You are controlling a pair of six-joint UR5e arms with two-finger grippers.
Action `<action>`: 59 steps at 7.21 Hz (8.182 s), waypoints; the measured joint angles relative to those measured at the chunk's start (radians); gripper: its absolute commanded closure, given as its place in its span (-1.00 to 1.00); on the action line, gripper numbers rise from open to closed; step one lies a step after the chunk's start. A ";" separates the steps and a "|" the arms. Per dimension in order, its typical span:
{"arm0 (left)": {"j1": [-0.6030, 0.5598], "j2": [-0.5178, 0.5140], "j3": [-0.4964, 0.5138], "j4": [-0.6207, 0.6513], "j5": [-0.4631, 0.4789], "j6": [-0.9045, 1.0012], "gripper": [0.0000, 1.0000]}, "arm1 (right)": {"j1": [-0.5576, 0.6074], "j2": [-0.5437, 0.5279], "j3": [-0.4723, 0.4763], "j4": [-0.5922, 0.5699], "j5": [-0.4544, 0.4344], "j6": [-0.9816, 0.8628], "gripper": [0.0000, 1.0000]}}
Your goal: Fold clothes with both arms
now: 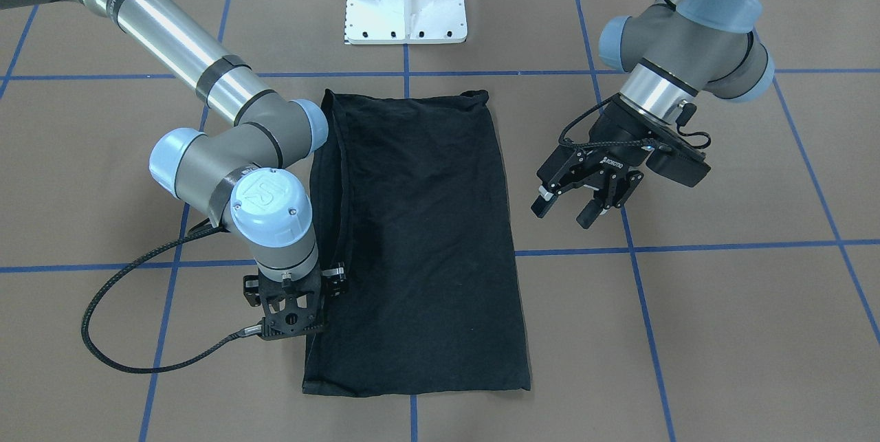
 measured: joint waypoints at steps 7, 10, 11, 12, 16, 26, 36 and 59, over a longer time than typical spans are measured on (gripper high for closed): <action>0.000 -0.008 0.000 0.000 0.000 0.000 -1.00 | 0.018 -0.072 0.046 -0.008 0.002 -0.082 -0.77; -0.001 -0.007 -0.002 0.000 0.000 0.000 -1.00 | 0.046 -0.077 0.118 -0.077 0.056 -0.091 -0.91; -0.002 -0.006 -0.003 0.000 0.000 0.000 -1.00 | 0.042 -0.063 0.122 -0.090 0.062 -0.082 -0.91; -0.002 -0.006 -0.003 0.001 0.000 0.000 -1.00 | 0.034 -0.046 0.118 -0.095 0.062 -0.068 -0.91; -0.002 -0.006 -0.004 0.002 0.000 0.000 -1.00 | -0.006 0.033 0.028 -0.090 0.028 -0.025 -0.90; 0.000 -0.007 -0.004 0.001 0.000 0.000 -1.00 | -0.029 0.018 0.038 -0.201 0.038 -0.045 -0.88; -0.001 -0.009 -0.007 0.002 0.000 0.000 -1.00 | -0.021 -0.029 0.178 -0.321 0.074 -0.125 -0.90; -0.002 -0.005 -0.036 0.030 -0.001 -0.001 -1.00 | -0.042 -0.099 0.400 -0.505 0.115 -0.100 -0.92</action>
